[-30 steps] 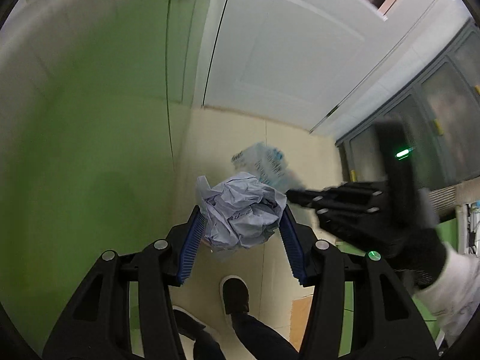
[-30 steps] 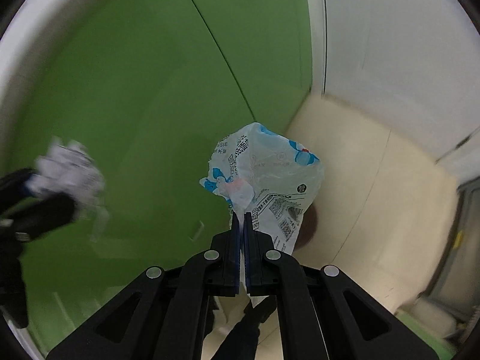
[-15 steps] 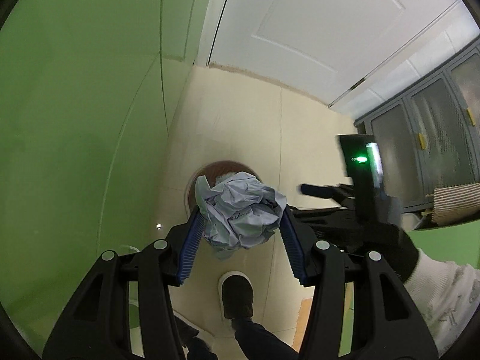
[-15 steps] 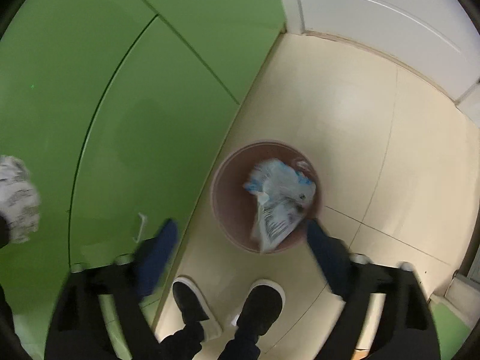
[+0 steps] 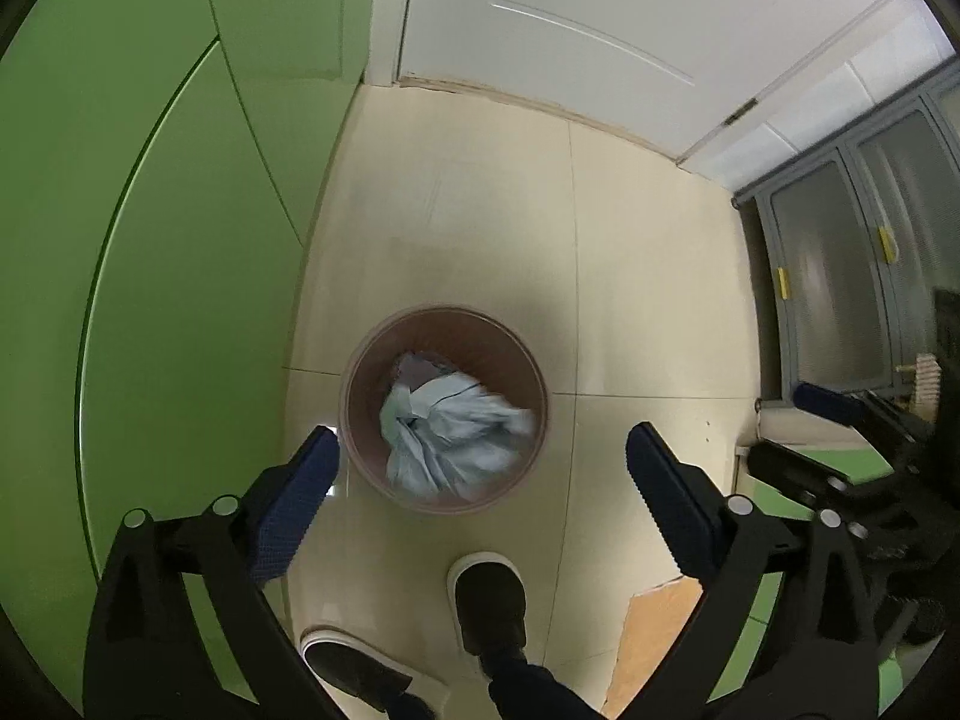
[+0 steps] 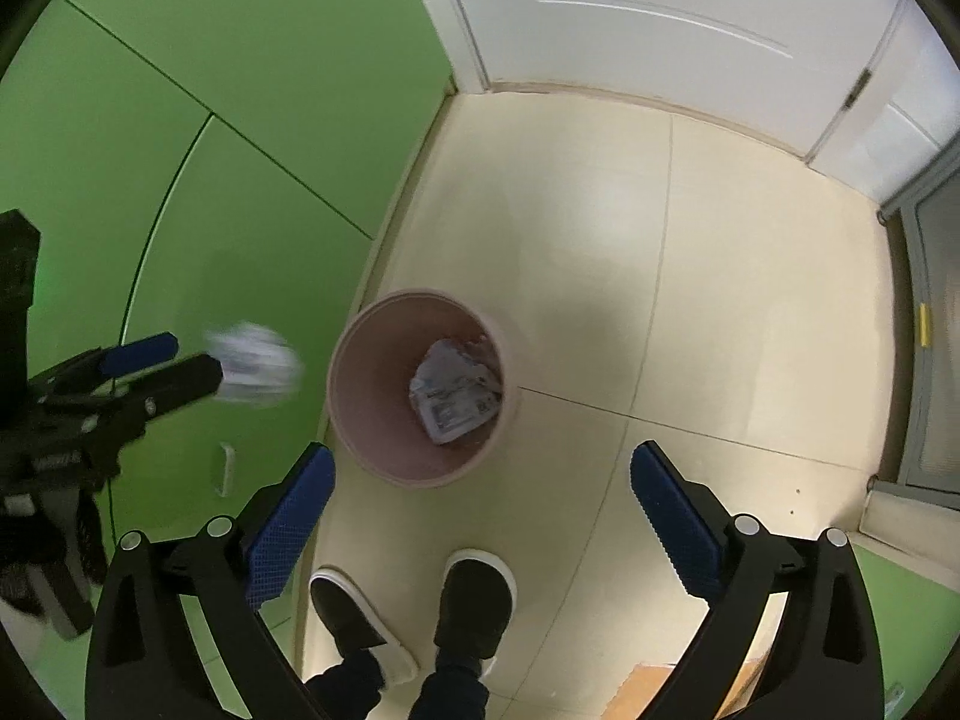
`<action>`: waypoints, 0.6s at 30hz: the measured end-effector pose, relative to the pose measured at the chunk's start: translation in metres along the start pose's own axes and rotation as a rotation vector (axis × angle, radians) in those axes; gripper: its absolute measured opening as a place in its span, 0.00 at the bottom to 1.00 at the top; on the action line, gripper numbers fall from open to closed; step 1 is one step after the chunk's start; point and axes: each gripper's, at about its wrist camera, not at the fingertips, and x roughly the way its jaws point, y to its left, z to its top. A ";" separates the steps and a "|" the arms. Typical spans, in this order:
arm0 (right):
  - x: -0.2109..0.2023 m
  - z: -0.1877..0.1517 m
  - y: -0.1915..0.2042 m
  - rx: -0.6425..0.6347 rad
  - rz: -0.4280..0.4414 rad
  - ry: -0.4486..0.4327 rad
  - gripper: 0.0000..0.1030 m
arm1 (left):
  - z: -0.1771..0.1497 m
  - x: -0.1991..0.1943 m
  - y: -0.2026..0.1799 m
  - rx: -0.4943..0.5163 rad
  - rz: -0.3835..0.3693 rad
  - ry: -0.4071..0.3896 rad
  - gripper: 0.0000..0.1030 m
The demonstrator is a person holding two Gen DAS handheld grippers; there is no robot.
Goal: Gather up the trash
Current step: 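Move both tools back over the black mat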
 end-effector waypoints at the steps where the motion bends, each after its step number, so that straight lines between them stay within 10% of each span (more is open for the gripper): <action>1: -0.001 0.001 -0.001 0.003 -0.001 -0.003 0.92 | 0.000 0.000 0.000 -0.008 -0.002 0.005 0.96; 9: -0.052 0.002 0.019 -0.015 0.019 -0.052 0.94 | -0.008 -0.057 -0.011 -0.009 0.011 -0.019 0.97; 18: -0.187 0.010 0.080 -0.095 0.041 -0.156 0.94 | -0.023 -0.228 -0.054 0.046 0.007 -0.124 0.97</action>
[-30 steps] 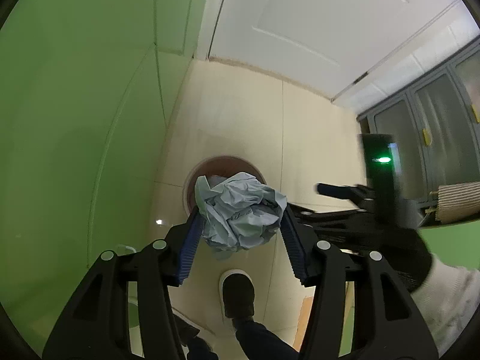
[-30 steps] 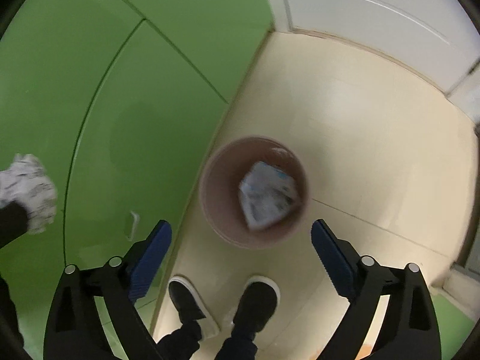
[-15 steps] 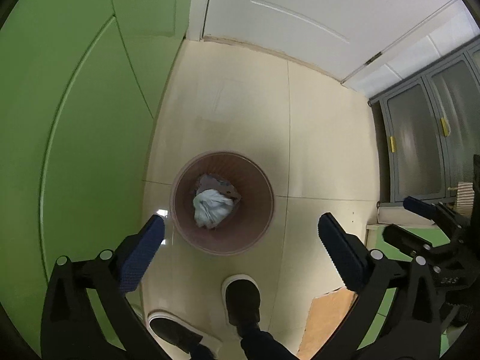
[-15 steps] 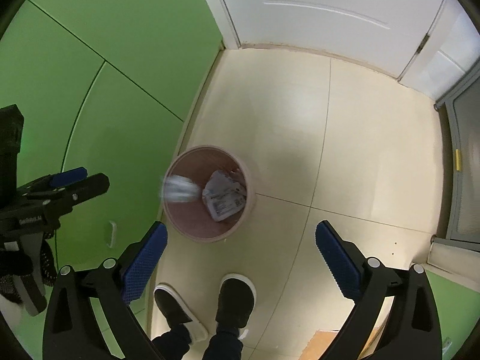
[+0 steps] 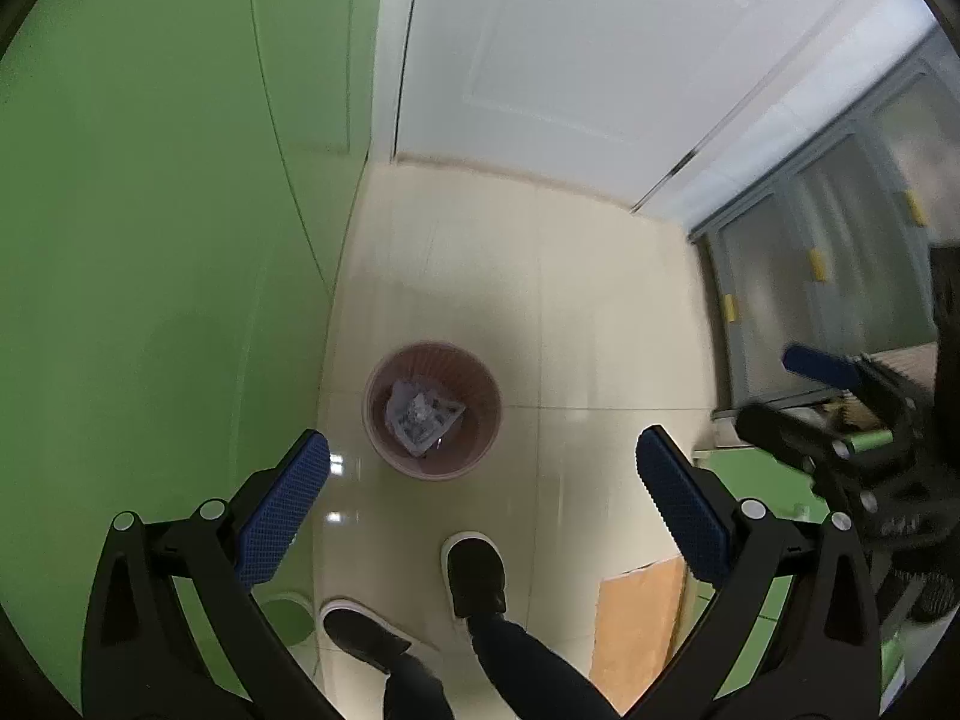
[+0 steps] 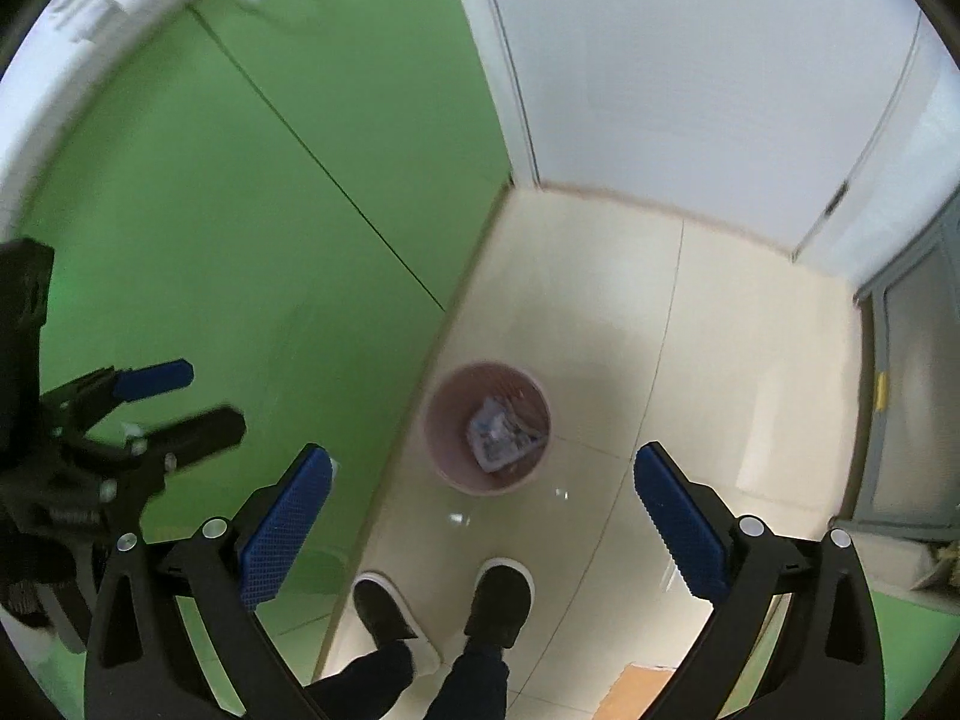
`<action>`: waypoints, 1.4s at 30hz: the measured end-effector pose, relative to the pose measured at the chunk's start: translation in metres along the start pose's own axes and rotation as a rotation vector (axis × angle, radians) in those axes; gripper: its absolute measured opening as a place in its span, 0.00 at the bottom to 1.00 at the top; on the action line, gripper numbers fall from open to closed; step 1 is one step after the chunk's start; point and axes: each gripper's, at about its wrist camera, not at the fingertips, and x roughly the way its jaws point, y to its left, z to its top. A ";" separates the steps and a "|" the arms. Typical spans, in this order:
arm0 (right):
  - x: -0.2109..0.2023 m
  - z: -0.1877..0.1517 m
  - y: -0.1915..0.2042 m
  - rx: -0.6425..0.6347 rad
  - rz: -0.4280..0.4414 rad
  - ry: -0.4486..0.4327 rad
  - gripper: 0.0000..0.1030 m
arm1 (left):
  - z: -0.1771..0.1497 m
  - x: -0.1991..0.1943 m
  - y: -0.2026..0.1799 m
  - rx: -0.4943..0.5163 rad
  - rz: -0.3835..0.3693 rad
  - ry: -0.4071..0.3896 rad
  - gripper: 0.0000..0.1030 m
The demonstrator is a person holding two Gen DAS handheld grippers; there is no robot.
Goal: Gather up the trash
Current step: 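Move both tools back over the black mat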
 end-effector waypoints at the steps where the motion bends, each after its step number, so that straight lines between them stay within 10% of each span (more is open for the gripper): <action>1: -0.017 0.004 0.006 -0.006 0.003 -0.014 0.94 | 0.001 -0.019 -0.003 0.004 -0.001 -0.014 0.97; 10: -0.170 0.044 0.092 -0.135 0.064 -0.182 0.94 | 0.005 -0.204 -0.011 -0.012 0.026 -0.183 0.97; 22: -0.257 0.084 0.233 -0.381 0.210 -0.320 0.94 | -0.042 -0.368 0.070 -0.179 0.158 -0.403 0.97; 42: -0.226 0.094 0.436 -0.744 0.317 -0.224 0.94 | -0.135 -0.423 0.229 -0.517 0.372 -0.434 0.97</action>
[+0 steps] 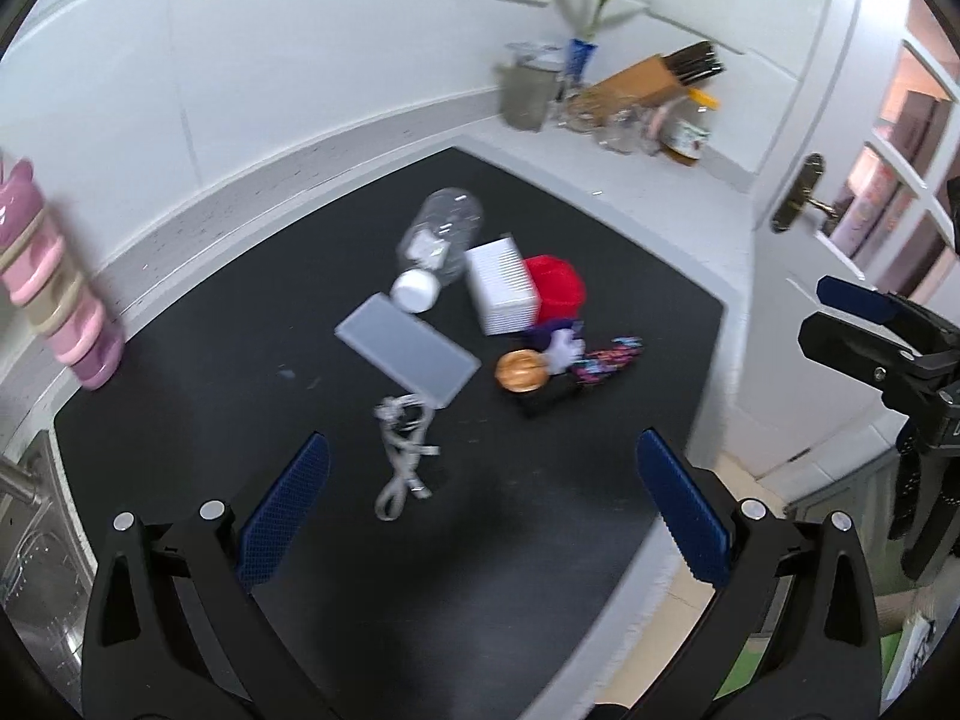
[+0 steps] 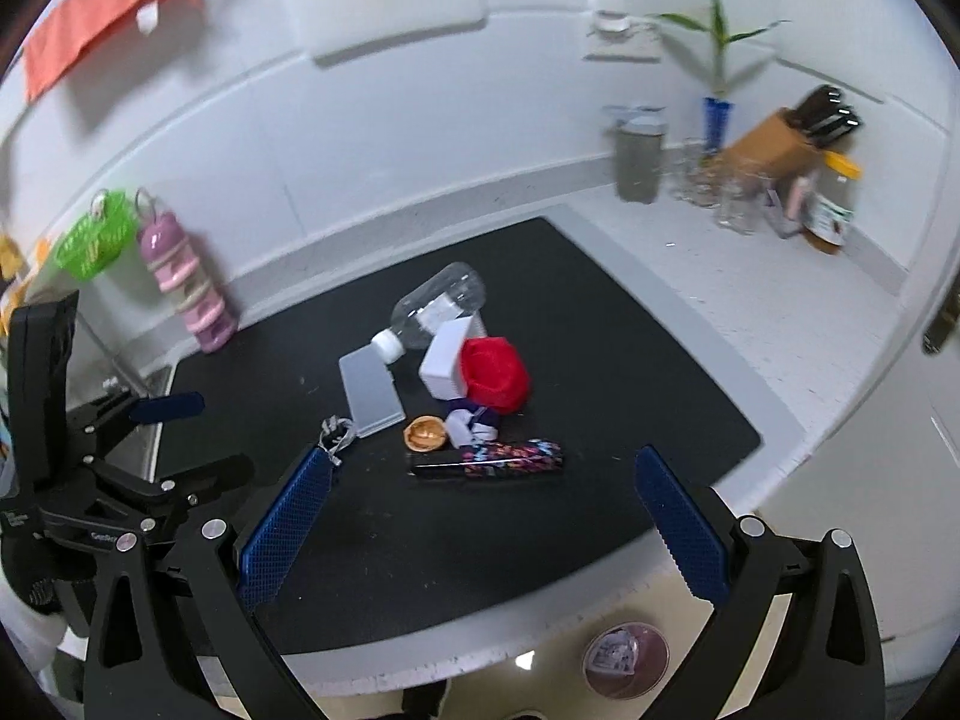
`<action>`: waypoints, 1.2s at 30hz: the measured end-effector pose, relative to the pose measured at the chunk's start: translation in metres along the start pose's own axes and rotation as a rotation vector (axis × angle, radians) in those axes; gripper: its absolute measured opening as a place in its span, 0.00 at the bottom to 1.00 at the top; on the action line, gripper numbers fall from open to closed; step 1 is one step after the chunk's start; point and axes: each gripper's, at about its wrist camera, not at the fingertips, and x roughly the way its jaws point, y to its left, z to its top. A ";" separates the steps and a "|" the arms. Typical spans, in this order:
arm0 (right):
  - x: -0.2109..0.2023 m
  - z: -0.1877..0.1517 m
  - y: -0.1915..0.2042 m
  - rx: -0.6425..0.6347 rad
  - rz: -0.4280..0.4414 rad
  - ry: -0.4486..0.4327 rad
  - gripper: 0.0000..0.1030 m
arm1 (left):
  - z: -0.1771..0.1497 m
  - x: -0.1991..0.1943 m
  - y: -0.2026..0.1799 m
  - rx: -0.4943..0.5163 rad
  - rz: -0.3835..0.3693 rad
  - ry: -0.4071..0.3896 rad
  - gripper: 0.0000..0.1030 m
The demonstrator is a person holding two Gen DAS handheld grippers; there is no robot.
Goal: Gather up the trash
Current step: 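Move both tools back over the black mat, then grasp the grey cable with the left tool while the right tool grasps the patterned tube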
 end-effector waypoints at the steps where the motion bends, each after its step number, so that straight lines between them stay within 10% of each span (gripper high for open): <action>1: 0.006 0.002 0.002 -0.005 0.003 0.009 0.94 | -0.001 0.003 0.005 -0.007 0.005 0.006 0.97; 18: 0.075 -0.005 0.002 0.011 0.020 0.134 0.94 | -0.029 0.097 0.048 -0.023 0.035 0.136 0.97; 24: 0.081 -0.005 -0.002 0.015 0.010 0.146 0.94 | -0.029 0.112 0.042 0.019 0.078 0.135 0.62; 29: 0.084 -0.003 -0.005 0.018 0.005 0.147 0.94 | -0.024 0.112 0.045 0.014 0.060 0.141 0.12; 36: 0.094 -0.005 -0.007 0.017 0.009 0.168 0.94 | -0.017 0.105 0.047 0.000 0.048 0.161 0.03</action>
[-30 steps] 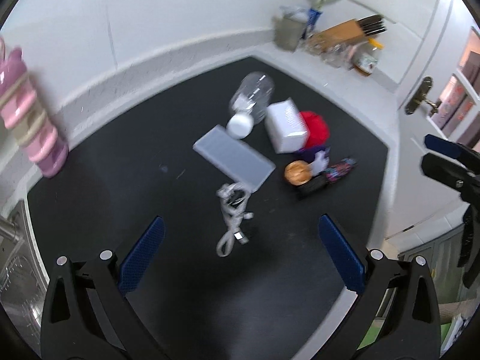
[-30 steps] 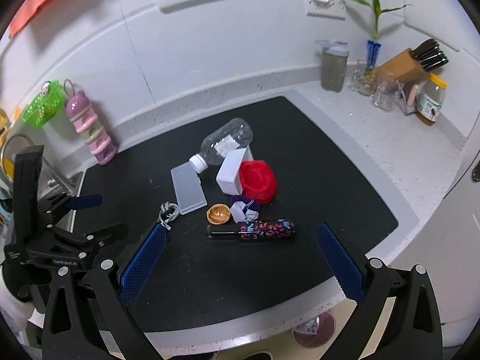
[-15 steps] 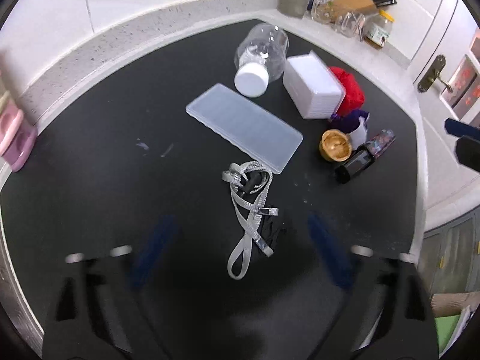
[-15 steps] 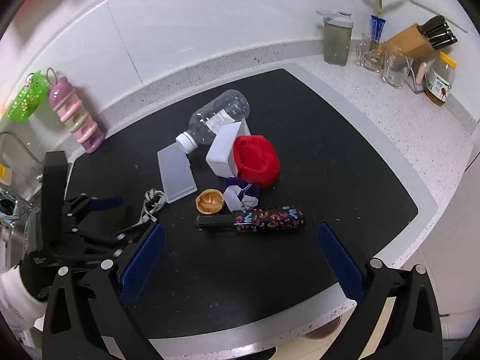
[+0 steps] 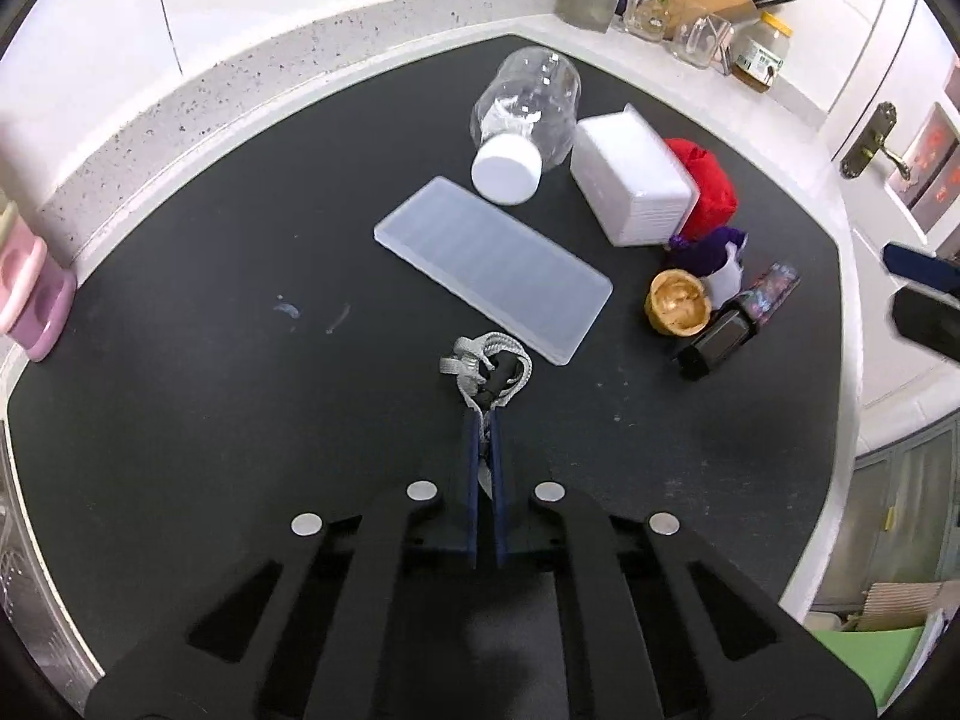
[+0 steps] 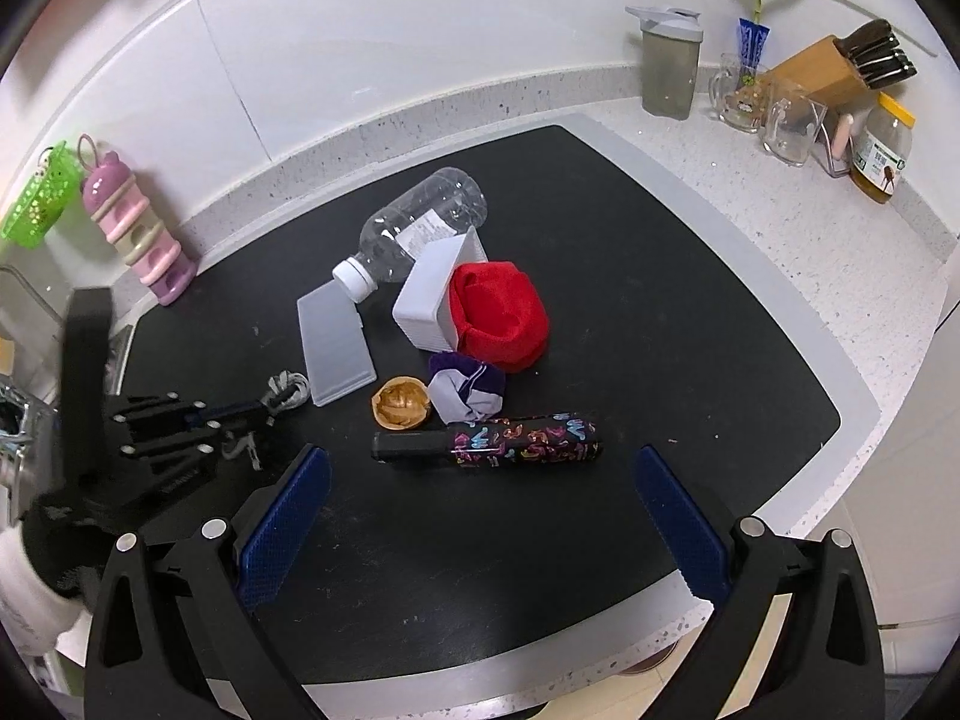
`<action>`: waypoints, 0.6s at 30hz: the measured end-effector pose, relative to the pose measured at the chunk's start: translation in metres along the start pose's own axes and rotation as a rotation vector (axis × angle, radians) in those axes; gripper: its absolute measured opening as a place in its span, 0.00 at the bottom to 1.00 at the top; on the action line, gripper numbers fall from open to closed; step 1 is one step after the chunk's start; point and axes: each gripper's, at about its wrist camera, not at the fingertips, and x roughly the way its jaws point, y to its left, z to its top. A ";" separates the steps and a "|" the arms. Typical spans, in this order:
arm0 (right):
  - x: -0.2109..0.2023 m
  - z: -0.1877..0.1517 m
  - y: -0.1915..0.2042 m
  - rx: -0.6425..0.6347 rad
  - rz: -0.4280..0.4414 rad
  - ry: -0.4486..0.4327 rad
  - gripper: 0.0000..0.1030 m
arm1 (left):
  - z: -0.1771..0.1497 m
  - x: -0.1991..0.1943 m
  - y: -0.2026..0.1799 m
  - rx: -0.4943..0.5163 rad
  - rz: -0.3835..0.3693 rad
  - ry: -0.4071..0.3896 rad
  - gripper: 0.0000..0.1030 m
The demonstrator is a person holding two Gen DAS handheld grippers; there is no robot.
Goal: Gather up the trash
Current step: 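Grasp the grey cable with the left tool while the right tool grasps the patterned tube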
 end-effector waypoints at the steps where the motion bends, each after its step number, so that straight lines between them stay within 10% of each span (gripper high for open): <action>1: 0.001 0.000 0.000 -0.001 0.001 0.003 0.94 | 0.002 -0.005 0.001 -0.006 -0.005 -0.001 0.03; 18: 0.071 0.007 0.001 -0.313 -0.004 0.126 0.94 | 0.029 -0.069 0.003 -0.037 -0.041 -0.088 0.03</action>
